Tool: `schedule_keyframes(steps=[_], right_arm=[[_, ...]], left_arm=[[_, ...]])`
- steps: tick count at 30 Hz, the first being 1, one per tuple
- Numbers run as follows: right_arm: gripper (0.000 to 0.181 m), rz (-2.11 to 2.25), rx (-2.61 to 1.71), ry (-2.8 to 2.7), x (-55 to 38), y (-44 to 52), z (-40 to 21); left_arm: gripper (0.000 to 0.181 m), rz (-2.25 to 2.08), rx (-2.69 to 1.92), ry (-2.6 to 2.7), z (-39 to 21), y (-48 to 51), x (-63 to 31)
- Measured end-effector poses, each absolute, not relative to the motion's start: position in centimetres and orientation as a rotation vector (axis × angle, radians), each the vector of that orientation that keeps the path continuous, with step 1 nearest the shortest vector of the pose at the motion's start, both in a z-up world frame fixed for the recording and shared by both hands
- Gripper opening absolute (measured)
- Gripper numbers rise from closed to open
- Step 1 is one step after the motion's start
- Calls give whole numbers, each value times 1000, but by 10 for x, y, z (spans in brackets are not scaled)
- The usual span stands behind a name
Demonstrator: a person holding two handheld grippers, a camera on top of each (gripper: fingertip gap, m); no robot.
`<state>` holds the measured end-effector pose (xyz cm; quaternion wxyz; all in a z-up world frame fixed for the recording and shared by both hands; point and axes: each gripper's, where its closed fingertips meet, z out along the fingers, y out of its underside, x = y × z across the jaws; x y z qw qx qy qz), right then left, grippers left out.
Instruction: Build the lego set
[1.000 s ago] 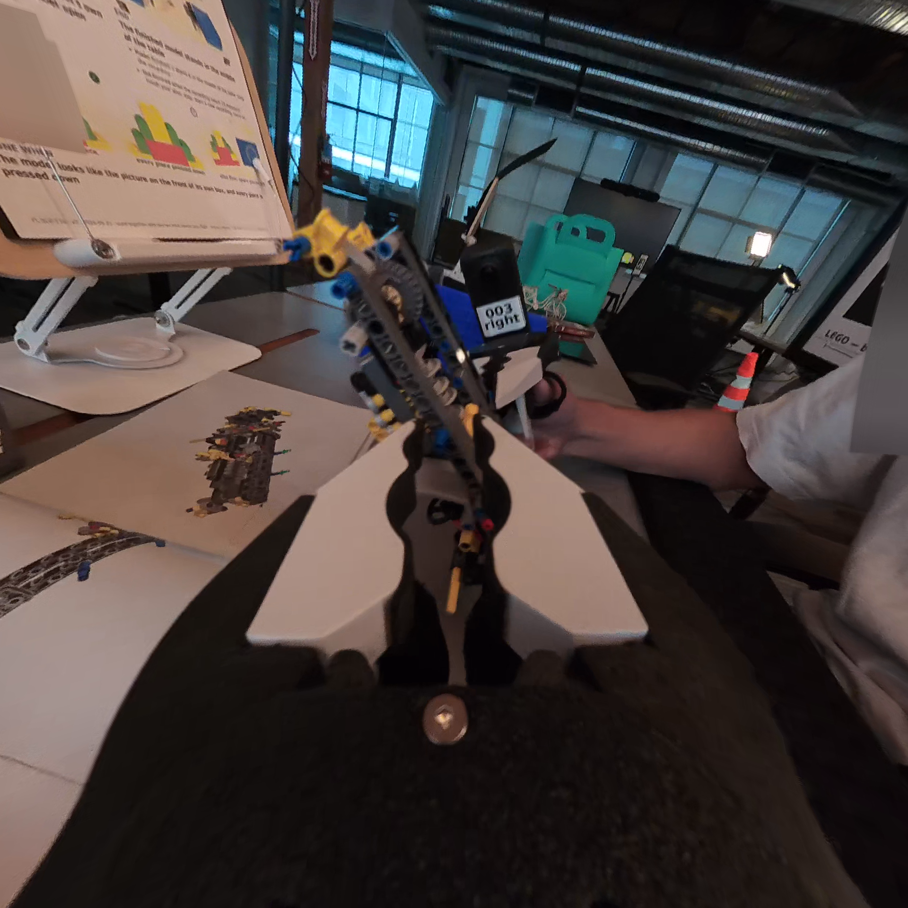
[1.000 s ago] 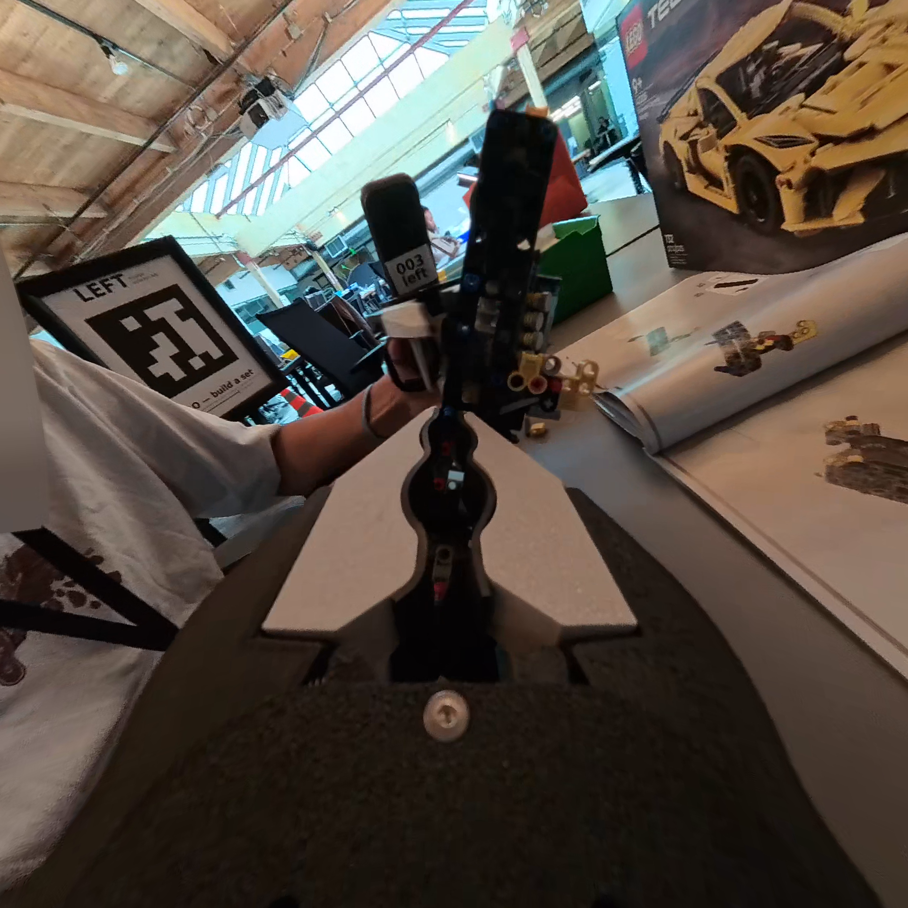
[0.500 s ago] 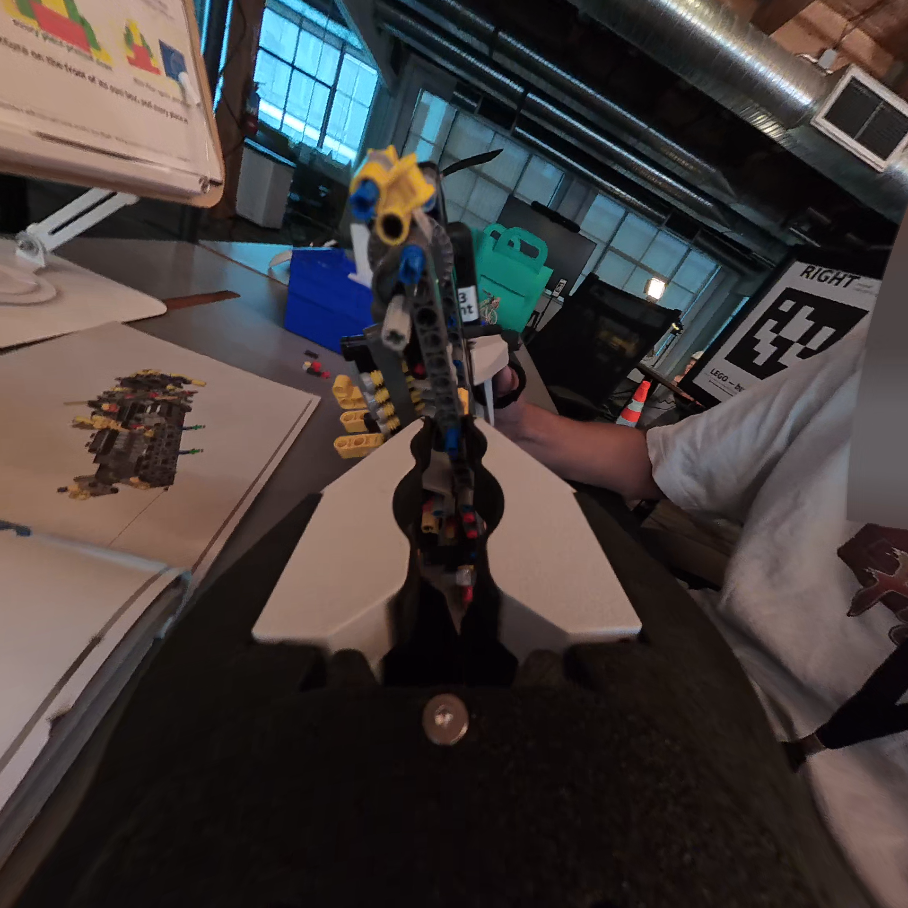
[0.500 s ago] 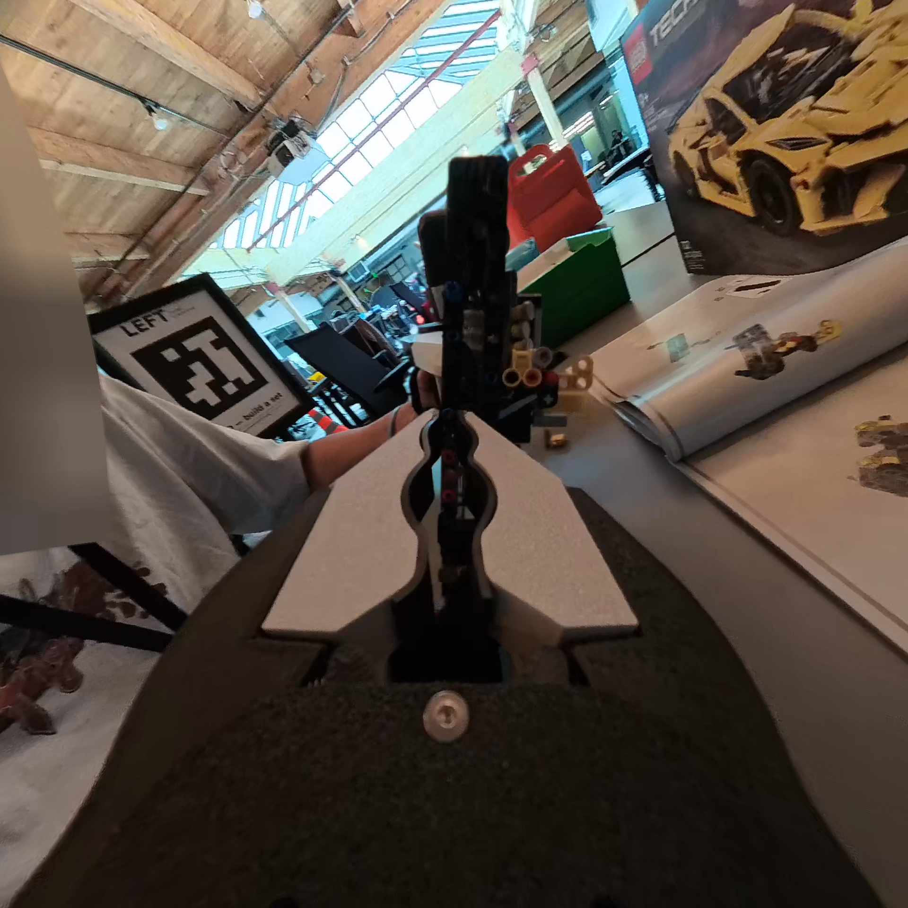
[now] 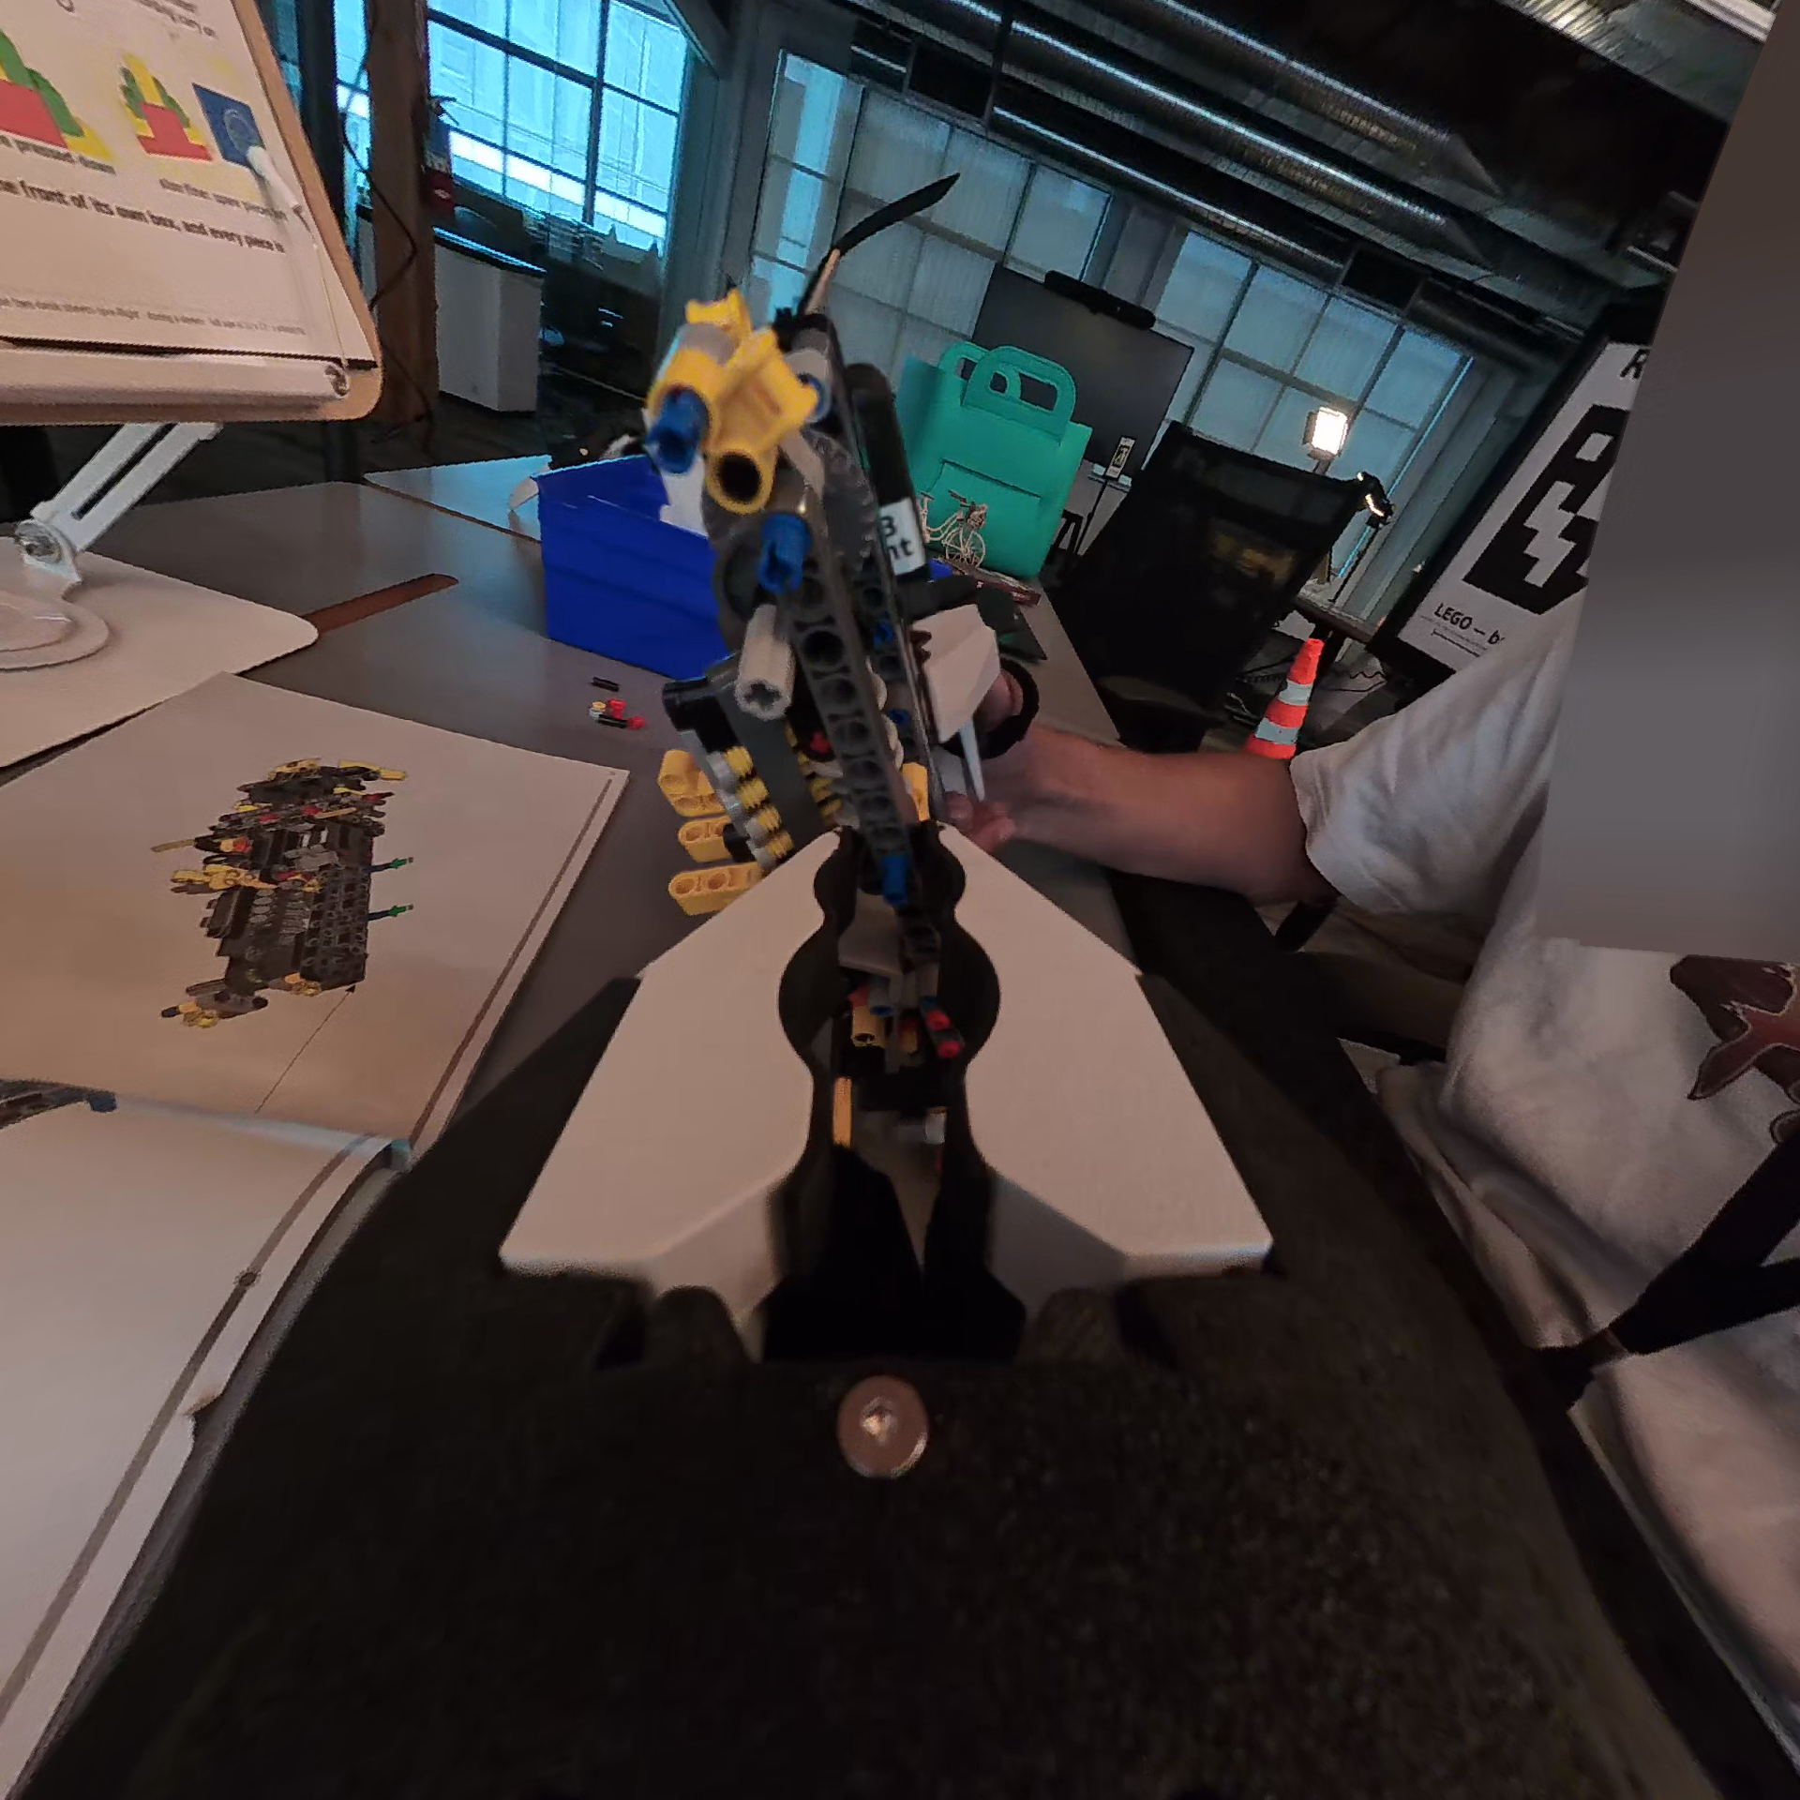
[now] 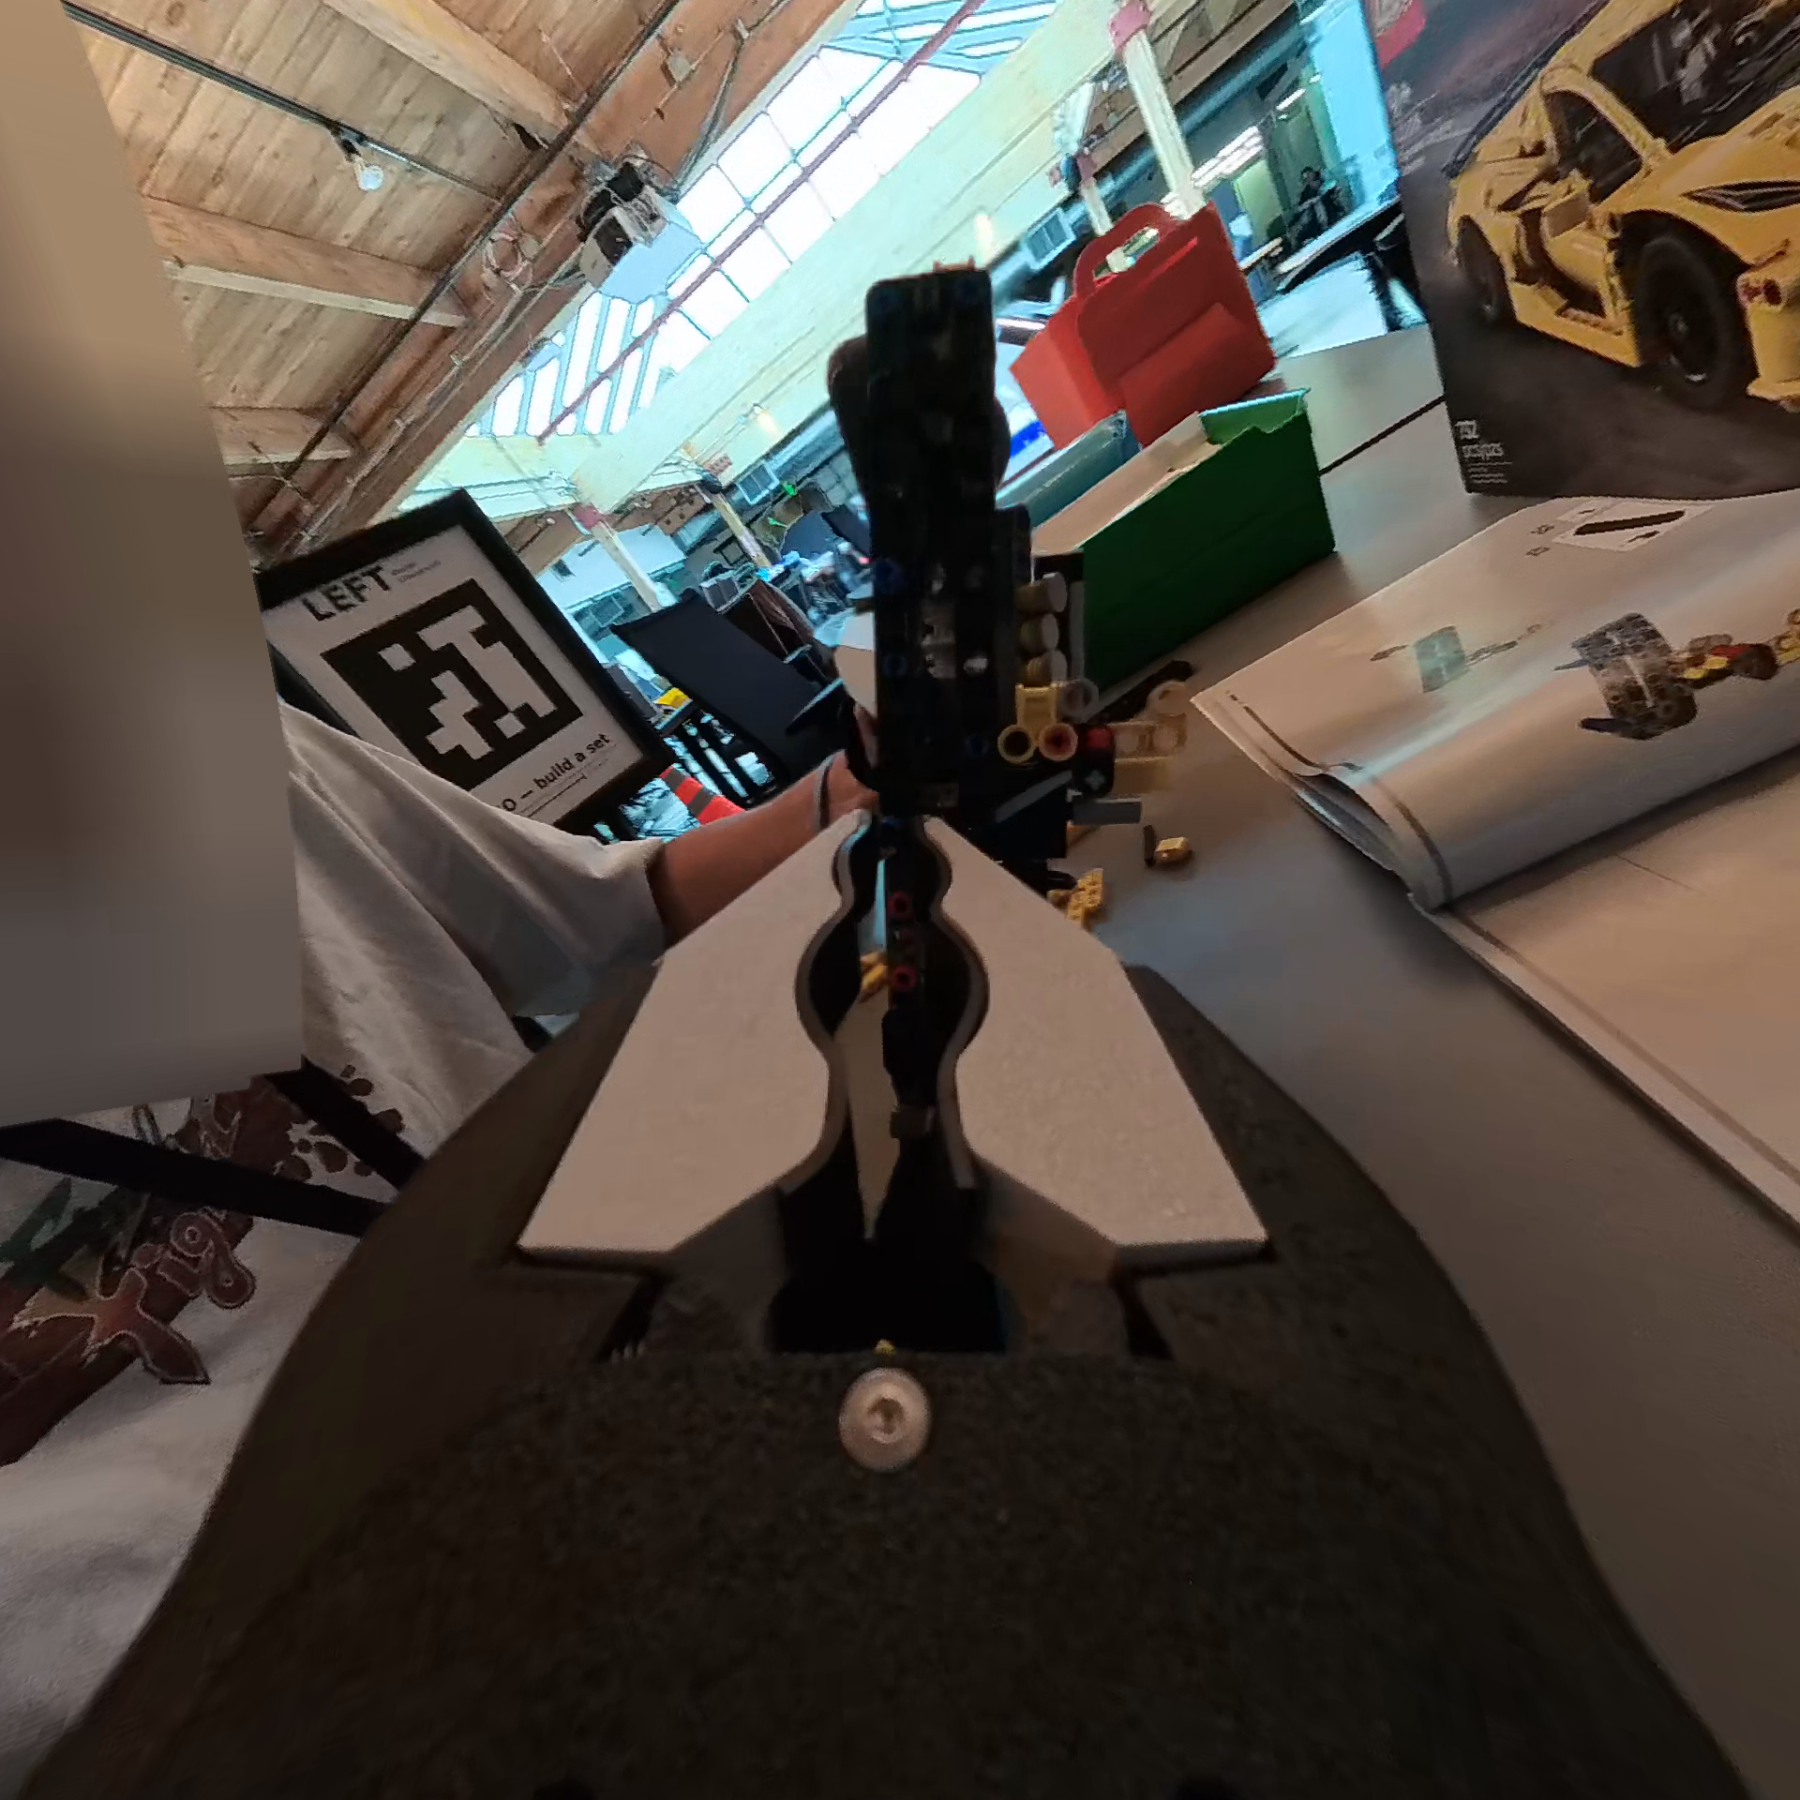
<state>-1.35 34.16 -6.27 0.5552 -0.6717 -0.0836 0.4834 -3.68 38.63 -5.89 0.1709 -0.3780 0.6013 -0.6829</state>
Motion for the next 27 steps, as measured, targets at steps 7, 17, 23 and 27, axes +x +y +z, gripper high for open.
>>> schedule_keyframes(steps=[7, 17, 23, 27], right_arm=[[3, 1040, -1656, -263, -17, 339, -69], [3, 909, -1744, -319, -34, 354, -94], [4, 846, -1715, -300, -28, 352, -84], [3, 889, -1702, -295, -28, 350, -83]], left_arm=[[14, -1953, -1086, 1676, -59, 387, -34], [14, -1874, -1088, 1600, -52, 402, -30], [21, -1862, -1117, 1679, -64, 398, -33], [20, -1936, -1145, 1744, -73, 391, -36]])
